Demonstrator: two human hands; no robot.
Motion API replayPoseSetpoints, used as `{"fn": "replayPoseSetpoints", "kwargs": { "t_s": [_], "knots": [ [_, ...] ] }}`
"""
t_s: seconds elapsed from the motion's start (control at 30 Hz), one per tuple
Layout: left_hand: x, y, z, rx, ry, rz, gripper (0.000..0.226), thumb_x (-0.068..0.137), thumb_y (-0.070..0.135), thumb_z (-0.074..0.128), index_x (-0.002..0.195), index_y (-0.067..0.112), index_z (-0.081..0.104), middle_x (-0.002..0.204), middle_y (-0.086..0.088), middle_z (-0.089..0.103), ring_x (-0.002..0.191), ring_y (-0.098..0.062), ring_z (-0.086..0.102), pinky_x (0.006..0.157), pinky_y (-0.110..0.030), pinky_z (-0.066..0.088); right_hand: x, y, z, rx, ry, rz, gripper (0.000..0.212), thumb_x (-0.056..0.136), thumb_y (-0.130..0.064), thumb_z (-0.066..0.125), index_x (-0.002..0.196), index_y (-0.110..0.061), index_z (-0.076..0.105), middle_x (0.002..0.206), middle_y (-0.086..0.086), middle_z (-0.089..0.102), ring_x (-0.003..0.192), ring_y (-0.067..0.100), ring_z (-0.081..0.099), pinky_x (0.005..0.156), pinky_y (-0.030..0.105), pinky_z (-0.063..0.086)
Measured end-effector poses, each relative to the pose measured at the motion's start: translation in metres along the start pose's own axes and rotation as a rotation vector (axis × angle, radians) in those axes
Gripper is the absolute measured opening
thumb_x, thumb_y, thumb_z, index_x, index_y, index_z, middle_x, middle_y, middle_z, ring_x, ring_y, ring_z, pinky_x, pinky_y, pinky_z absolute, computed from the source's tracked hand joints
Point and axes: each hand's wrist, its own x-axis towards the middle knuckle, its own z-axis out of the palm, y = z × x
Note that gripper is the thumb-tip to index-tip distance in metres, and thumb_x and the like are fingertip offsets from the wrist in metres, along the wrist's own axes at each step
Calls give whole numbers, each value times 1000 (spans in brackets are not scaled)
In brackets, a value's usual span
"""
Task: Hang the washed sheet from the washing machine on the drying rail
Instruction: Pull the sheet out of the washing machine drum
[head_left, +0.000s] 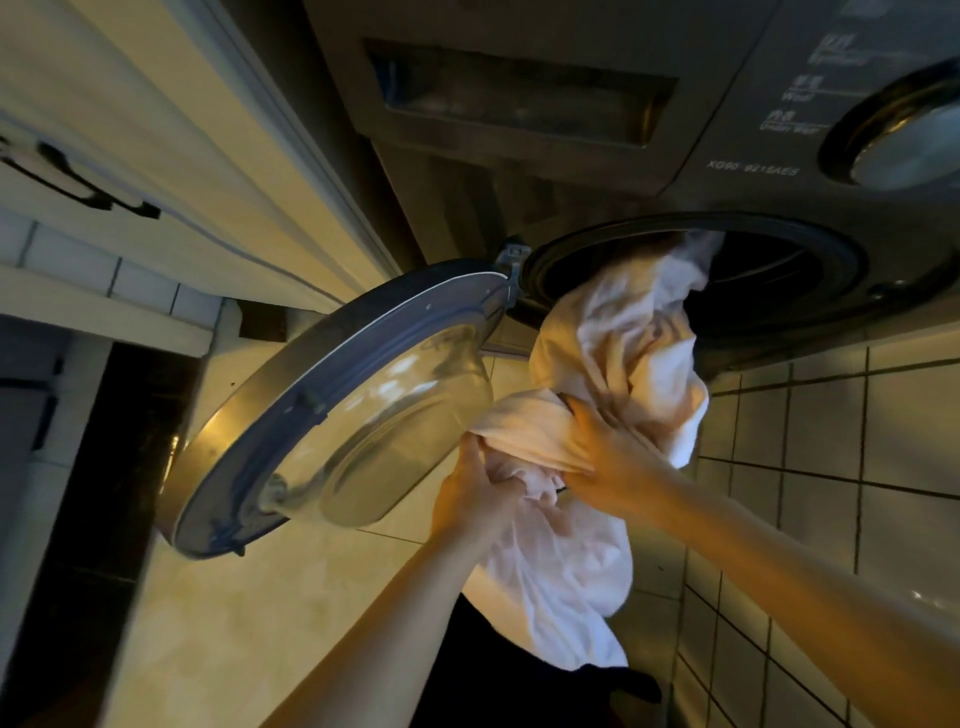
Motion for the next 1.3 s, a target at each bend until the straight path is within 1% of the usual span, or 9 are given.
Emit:
{"fn": "replayPoseSetpoints", "kwargs": {
  "t_s": [0.17, 0.33, 0.47, 0.57, 0.7, 0.8, 0.9, 1.0, 1.3],
  "knots": [
    [-9, 8, 6, -406, 41, -64, 62, 53, 43, 62, 110, 45, 38, 101, 0, 65, 97, -24, 62, 89, -49, 50, -9, -10, 0, 123, 111, -61, 70, 81, -28, 66, 134, -12, 22, 111, 14, 58, 97, 36, 60, 75, 43, 49],
    [-21, 18, 11, -571, 89, -46, 76, 59, 59, 75, 119, 31, 37, 111, 6, 57, 101, -12, 58, 85, -34, 49, -20, -22, -3, 94, 103, -136, 81, 83, -34, 67, 143, -8, 19, 126, 11, 53, 115, 29, 51, 89, 41, 47],
    [-22, 19, 15, -449, 140, -85, 110, 32, 80, 73, 125, 34, 37, 116, 7, 55, 104, -12, 57, 80, -28, 52, -36, -23, -11, 258, 20, -144, 73, 79, -11, 64, 141, -23, 28, 118, -4, 49, 104, 10, 51, 78, 12, 43],
    [-22, 18, 16, -466, 218, -62, 88, 42, 65, 79, 116, 30, 48, 104, 9, 59, 93, -6, 60, 65, -16, 43, -43, -21, -13, 497, -58, -141, 64, 77, 2, 57, 128, -29, 33, 114, -7, 52, 111, 5, 53, 74, 13, 46],
    [-21, 8, 12, -463, 216, 30, 42, 66, 39, 81, 99, 34, 56, 91, 14, 66, 85, -6, 65, 73, -25, 51, -42, -17, -21, 643, -138, -148, 56, 79, 11, 56, 115, -23, 31, 129, -3, 50, 125, -12, 39, 84, 11, 45],
    [-21, 2, 12, -448, 274, -3, 39, 59, 42, 75, 94, 32, 62, 84, 9, 70, 80, -11, 68, 79, -40, 56, -39, -16, -27, 442, -149, -222, 63, 78, -5, 68, 123, -23, 27, 132, -7, 42, 131, -3, 35, 96, 10, 40],
    [-20, -1, 10, -391, 316, 19, 36, 59, 48, 74, 89, 30, 64, 79, 9, 71, 75, -11, 68, 74, -42, 57, -34, -5, -34, -220, -40, -372, 84, 74, -44, 70, 137, -30, 16, 139, -10, 13, 137, 13, -3, 115, 34, 12],
    [-25, 1, 4, -345, 344, 90, 31, 63, 46, 75, 88, 31, 64, 79, 11, 71, 75, -7, 68, 71, -41, 57, -20, 17, -46, -501, -83, -366, 103, 73, -50, 68, 144, -33, -6, 149, -11, -11, 138, 20, -21, 114, 49, -2],
    [-35, 2, -10, -222, 389, 169, 27, 67, 45, 75, 87, 35, 61, 82, 14, 69, 76, -1, 65, 71, -35, 58, 71, 32, -80, -740, -63, -443, 124, 54, -61, 78, 150, -25, 7, 158, 5, 2, 144, 37, -5, 108, 67, 13]
  ]
}}
